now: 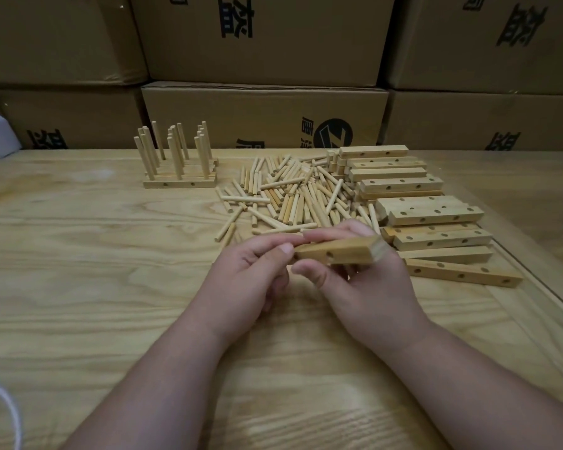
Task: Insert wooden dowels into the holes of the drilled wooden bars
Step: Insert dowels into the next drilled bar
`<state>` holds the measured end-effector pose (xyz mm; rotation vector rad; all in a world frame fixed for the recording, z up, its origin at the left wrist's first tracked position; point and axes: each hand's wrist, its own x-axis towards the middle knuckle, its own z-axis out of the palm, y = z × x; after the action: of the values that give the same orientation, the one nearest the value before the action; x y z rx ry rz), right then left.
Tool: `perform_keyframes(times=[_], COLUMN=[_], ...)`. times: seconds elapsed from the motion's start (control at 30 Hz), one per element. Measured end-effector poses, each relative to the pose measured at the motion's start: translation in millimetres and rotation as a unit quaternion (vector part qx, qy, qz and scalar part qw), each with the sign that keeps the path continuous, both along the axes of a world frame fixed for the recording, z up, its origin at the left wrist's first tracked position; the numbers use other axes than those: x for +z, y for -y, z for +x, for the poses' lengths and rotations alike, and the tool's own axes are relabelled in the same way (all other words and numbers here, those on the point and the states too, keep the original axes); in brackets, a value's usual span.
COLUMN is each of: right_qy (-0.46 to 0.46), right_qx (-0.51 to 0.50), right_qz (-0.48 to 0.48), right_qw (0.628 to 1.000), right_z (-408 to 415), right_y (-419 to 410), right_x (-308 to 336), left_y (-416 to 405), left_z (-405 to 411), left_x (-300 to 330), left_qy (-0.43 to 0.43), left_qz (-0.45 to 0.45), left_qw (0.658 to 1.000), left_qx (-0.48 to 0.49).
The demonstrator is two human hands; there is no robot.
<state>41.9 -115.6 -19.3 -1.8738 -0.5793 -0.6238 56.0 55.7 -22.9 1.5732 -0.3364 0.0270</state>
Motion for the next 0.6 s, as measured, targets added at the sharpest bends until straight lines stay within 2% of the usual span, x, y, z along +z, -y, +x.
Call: perform_keyframes(times=[0.13,0.23,0.33,0.5,0.6], right_qy=[-0.034,-0.043,-0.109,-0.181,-0.171], right_qx=[-0.038,-0.034,0.01,0.084,0.1], right_qz=[0.044,0.041,0.068,-0.011,-0.073], right_qw=[0.998,0.998,0.992,0.98,0.977], right_z=[-1.9,-2.8,-1.9,-1.7,-1.2], right_y=[-0.4,0.3,1.0,2.2,-2.3], right_x=[2.5,2.9,0.4,-1.7,-1.3], left_y=[1.3,-0.4,-0.9,-2.5,-5.4], left_z=[-4.8,-6.1,-4.2,-0.1,1.4], left_x=[0.2,0.9,0.5,1.8,0.7], left_qy=[0.065,0.047,0.039,0.015,0.029], left_qz=[0.048,0.052,0.048,-0.016,-0.01], left_qw=[0.996,0.997,0.998,1.0,0.999], left_qx=[-0.027,-0.039,-0.019,0.012,0.015])
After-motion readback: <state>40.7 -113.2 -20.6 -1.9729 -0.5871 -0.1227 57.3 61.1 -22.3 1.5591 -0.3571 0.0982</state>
